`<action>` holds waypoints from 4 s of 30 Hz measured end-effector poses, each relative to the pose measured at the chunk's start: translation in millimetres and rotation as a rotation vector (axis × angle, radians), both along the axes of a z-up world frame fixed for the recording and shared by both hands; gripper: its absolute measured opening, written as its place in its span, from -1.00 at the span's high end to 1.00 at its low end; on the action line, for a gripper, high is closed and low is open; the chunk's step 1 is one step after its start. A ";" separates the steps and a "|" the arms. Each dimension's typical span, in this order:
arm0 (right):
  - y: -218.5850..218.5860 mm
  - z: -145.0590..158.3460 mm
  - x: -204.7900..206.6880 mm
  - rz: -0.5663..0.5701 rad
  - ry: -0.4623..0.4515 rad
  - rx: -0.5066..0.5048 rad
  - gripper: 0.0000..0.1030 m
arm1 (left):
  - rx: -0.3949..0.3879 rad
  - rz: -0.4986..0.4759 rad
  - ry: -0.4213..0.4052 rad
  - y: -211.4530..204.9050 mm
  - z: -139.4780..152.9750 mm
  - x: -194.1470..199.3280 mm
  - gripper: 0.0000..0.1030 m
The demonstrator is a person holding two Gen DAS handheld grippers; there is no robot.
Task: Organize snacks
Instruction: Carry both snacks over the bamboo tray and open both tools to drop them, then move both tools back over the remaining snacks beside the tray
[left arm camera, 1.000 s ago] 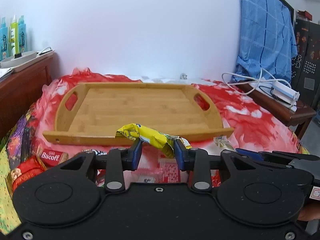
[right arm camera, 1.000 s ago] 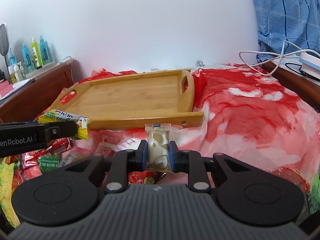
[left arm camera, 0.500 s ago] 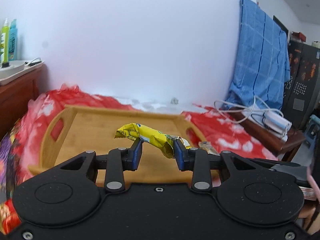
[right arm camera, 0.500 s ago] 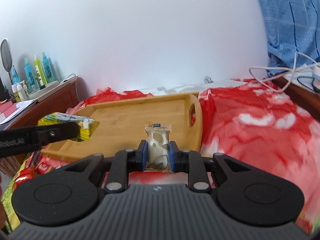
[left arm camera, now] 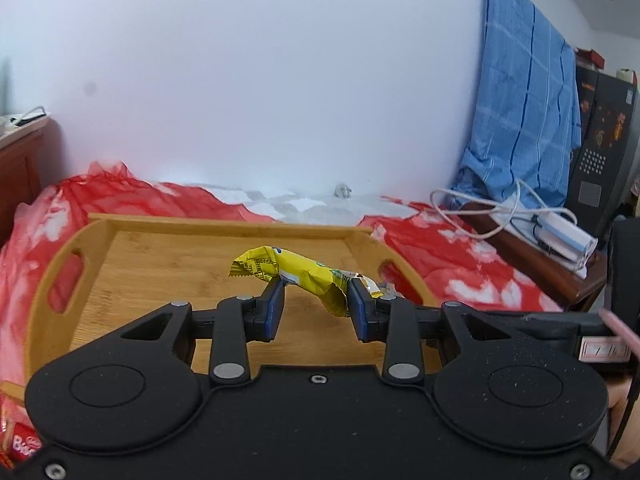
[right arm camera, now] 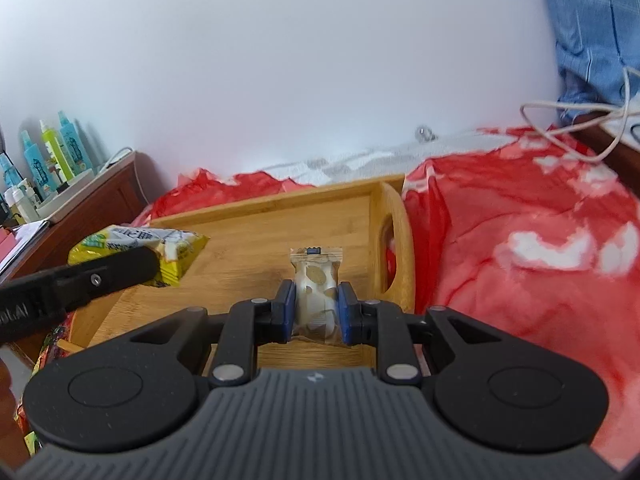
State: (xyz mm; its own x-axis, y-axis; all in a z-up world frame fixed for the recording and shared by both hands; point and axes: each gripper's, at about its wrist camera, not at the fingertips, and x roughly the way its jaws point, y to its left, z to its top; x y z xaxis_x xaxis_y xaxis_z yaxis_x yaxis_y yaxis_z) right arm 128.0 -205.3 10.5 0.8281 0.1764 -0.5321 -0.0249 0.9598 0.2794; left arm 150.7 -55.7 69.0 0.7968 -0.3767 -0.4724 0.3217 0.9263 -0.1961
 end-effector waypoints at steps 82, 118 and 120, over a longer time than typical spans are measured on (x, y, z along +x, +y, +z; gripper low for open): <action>24.6 -4.2 -61.7 -0.026 -0.087 -0.129 -0.38 | 0.205 0.117 0.091 12.2 -23.2 -67.6 -0.61; 76.3 -34.3 -167.4 -0.035 -0.104 -0.248 -0.72 | 0.229 0.141 0.051 52.6 -49.4 -168.8 -0.13; 79.7 -35.7 -169.5 -0.027 -0.106 -0.257 -0.72 | 0.229 0.124 0.057 51.4 -49.6 -169.8 0.01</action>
State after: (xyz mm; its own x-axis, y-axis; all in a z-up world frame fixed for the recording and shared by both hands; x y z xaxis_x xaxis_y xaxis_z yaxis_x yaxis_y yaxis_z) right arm -41.4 -125.5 -25.2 0.8844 0.0238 -0.4662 -0.0143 0.9996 0.0238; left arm -19.1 -4.3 19.4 0.7997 -0.1557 -0.5799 0.1972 0.9803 0.0088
